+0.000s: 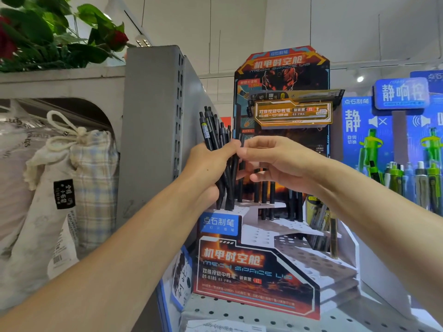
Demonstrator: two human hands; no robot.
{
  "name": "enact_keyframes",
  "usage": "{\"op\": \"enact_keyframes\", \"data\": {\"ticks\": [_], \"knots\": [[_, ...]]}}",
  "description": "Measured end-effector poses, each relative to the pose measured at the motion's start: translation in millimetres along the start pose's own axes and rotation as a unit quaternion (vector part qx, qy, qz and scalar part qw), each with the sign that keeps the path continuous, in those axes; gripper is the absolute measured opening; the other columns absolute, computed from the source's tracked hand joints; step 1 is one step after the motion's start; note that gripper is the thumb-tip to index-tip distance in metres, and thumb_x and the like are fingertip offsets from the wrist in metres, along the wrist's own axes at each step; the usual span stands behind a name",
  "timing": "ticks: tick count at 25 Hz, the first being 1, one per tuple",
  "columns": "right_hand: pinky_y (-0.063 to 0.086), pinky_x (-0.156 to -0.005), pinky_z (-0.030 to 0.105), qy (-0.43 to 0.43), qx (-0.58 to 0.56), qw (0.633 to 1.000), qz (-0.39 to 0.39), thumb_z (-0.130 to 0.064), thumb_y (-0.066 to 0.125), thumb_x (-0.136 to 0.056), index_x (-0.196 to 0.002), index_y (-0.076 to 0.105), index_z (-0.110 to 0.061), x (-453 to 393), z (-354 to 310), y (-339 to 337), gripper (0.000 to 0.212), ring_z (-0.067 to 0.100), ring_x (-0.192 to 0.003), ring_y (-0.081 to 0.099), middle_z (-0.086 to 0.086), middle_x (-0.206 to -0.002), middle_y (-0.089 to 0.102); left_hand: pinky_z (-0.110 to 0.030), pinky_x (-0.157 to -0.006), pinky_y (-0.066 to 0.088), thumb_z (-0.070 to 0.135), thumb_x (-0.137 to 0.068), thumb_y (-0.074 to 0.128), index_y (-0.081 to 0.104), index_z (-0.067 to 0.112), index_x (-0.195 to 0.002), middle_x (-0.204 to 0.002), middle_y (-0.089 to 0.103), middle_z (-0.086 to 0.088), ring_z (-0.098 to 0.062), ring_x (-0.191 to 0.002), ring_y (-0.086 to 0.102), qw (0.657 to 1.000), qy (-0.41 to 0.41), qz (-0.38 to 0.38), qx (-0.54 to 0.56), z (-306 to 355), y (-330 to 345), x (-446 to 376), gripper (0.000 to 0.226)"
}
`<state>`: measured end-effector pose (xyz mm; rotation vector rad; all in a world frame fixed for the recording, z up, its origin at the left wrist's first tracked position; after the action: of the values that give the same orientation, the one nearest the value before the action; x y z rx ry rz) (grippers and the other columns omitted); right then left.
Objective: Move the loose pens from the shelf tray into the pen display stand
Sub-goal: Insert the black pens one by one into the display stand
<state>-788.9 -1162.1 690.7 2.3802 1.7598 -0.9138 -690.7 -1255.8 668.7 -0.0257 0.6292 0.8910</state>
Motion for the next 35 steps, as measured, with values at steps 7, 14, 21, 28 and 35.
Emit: {"op": "enact_keyframes", "data": {"ticks": [7,14,21,28,35], "knots": [[0.061,-0.068,0.033,0.004,-0.024,0.999,0.034,-0.008,0.064,-0.096,-0.097,0.070,-0.005,-10,0,-2,0.007,0.018,-0.072,0.072,0.011,-0.084,0.075,-0.039,-0.063,0.064,0.028,-0.095,0.067,0.067,0.012,-0.109,-0.082,0.077,-0.007,-0.022,-0.076,0.076,1.000,-0.006,0.000,0.009,1,5,0,0.021],[0.064,-0.068,0.040,-0.005,0.028,0.981,0.192,-0.007,0.064,-0.097,-0.105,0.064,0.001,-16,-2,-50,0.012,0.029,-0.080,0.077,0.022,-0.094,0.076,-0.038,-0.078,0.060,0.030,-0.097,0.064,0.066,0.012,-0.112,-0.068,0.064,0.001,-0.011,-0.064,0.061,0.997,0.044,-0.007,-0.061,7,7,1,0.024],[0.065,-0.066,0.043,-0.004,0.205,0.945,0.253,-0.006,0.070,-0.093,-0.099,0.058,-0.004,-17,11,-68,0.013,0.024,-0.067,0.075,0.017,-0.083,0.073,-0.039,-0.077,0.063,0.022,-0.099,0.061,0.066,0.011,-0.103,-0.077,0.067,-0.002,-0.007,-0.056,0.059,0.998,0.048,-0.031,-0.021,7,10,3,0.012],[0.065,-0.063,0.038,-0.007,0.251,0.941,0.226,-0.007,0.074,-0.090,-0.095,0.061,-0.004,-23,15,-58,0.014,0.023,-0.066,0.077,0.017,-0.075,0.075,-0.030,-0.065,0.063,0.018,-0.100,0.060,0.065,0.015,-0.098,-0.081,0.075,-0.006,-0.011,-0.058,0.062,0.998,0.045,-0.047,-0.007,6,13,4,0.005],[0.064,-0.062,0.036,0.037,0.287,0.942,0.171,-0.006,0.075,-0.089,-0.096,0.064,0.003,-27,29,-47,0.015,0.024,-0.067,0.077,0.015,-0.072,0.076,-0.027,-0.060,0.061,0.016,-0.099,0.061,0.067,0.007,-0.108,-0.087,0.077,-0.009,-0.010,-0.059,0.066,0.998,0.039,-0.041,-0.008,3,11,5,0.014]]}}
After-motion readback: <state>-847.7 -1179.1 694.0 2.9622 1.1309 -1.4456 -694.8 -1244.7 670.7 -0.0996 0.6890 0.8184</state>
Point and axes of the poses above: each hand's wrist, its own x-axis away from the middle knuckle, its own y-axis out of the palm, z = x × y, the point moved 7 cm from there along -x, towards the middle knuckle
